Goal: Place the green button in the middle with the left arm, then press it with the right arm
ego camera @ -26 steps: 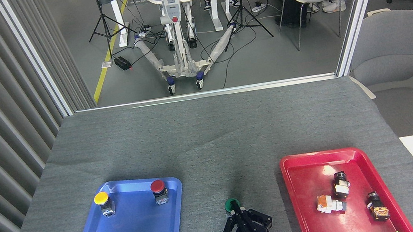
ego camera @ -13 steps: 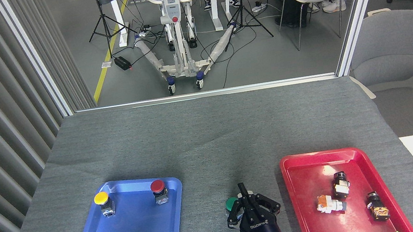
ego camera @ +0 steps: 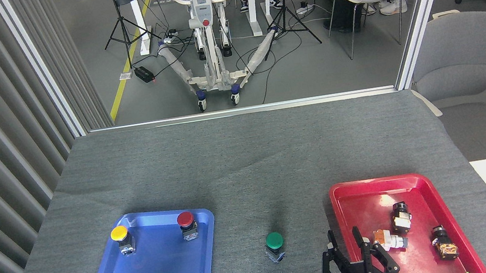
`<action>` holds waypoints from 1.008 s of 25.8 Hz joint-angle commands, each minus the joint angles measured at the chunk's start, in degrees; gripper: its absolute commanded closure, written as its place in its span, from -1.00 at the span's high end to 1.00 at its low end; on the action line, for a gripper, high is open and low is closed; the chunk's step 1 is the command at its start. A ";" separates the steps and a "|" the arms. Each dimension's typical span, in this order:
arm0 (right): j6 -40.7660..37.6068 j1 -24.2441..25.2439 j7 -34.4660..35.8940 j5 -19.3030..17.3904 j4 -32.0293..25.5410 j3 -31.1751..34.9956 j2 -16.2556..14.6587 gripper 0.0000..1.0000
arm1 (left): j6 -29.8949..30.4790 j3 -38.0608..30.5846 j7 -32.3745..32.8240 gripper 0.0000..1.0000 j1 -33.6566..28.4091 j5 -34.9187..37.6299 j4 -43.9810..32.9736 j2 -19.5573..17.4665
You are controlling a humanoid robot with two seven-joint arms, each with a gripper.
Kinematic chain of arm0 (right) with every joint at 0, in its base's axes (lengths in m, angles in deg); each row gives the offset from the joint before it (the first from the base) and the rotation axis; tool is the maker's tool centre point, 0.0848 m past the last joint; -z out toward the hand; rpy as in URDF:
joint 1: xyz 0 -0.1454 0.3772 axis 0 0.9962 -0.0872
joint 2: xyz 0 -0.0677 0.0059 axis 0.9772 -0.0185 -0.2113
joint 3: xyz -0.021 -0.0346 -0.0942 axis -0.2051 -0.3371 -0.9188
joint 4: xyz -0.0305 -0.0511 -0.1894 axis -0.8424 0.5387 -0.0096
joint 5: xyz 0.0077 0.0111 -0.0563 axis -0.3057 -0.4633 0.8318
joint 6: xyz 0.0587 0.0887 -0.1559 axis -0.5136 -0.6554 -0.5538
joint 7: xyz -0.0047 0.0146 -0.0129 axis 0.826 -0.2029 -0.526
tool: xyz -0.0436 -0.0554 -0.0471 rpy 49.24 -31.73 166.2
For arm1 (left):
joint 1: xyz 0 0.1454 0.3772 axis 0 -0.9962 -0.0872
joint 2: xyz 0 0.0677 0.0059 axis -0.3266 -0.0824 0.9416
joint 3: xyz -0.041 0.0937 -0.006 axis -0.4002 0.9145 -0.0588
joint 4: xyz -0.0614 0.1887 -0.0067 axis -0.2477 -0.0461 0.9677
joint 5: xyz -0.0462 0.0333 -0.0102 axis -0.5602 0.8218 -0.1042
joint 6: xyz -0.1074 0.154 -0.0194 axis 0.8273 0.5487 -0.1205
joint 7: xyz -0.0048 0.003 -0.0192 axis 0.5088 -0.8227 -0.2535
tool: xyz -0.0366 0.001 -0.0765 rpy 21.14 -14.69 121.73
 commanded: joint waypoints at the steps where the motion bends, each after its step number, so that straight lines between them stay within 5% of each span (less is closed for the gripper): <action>1: -1.45 2.89 0.09 -0.31 -2.19 1.22 -0.30 1.00 | 0.00 0.00 0.02 0.98 0.00 0.00 -0.01 0.00; 26: -1.53 6.23 0.97 -0.14 -4.57 1.49 -1.79 1.00 | -0.35 -1.58 -2.36 0.98 1.14 -8.35 0.52 0.00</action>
